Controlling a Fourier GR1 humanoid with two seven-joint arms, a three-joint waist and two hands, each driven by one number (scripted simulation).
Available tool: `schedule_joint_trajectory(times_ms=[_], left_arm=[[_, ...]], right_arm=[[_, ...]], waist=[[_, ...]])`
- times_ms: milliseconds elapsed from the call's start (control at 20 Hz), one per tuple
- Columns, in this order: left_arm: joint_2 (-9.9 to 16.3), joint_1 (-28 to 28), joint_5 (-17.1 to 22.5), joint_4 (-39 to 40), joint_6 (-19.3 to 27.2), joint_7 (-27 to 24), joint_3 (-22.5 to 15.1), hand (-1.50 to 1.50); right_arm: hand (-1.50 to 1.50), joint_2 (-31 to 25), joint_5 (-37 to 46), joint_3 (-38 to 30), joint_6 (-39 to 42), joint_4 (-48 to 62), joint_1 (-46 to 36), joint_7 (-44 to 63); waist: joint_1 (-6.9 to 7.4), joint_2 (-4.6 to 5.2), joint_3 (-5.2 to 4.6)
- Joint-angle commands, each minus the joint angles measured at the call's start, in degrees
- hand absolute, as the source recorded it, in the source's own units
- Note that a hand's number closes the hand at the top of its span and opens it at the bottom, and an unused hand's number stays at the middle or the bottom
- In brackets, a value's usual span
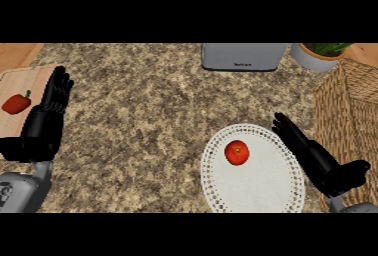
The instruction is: Pick the tomato from the placemat and place it in the basket
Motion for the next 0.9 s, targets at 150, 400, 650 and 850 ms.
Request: schedule_joint_trajectory(times_ms=[150,400,650,850], left_arm=[[0.05,2.00,1.38,1.57,-0.18,4.82,2.32,0.00],[-2.27,2.17,2.04,5.80,-1.37,7.86,-0.06,0.00],[-1.39,1.23,2.32,6.01,-1.21,10.31,1.22,0.00],[0.39,2.01,2.64,3.98,-2.10,12.58,1.80,0.00]], right_arm=[[1.50,-0.67,6.89,-7.29,-5.09,9.54,-12.22,-2.02],[1.50,9.38,12.70,-3.87,-9.08,9.56,-16.12,-18.76],[-1.50,14.07,28.67,-1.48,-34.54,13.06,-17.77,-7.04],[-1.50,9.63,37.60,-0.93,-41.19,10.96,-20.66,8.26]], waist=[[0.64,2.56,0.46],[0.67,2.94,0.49],[-0.47,2.33,0.21],[-1.00,1.63,0.17]])
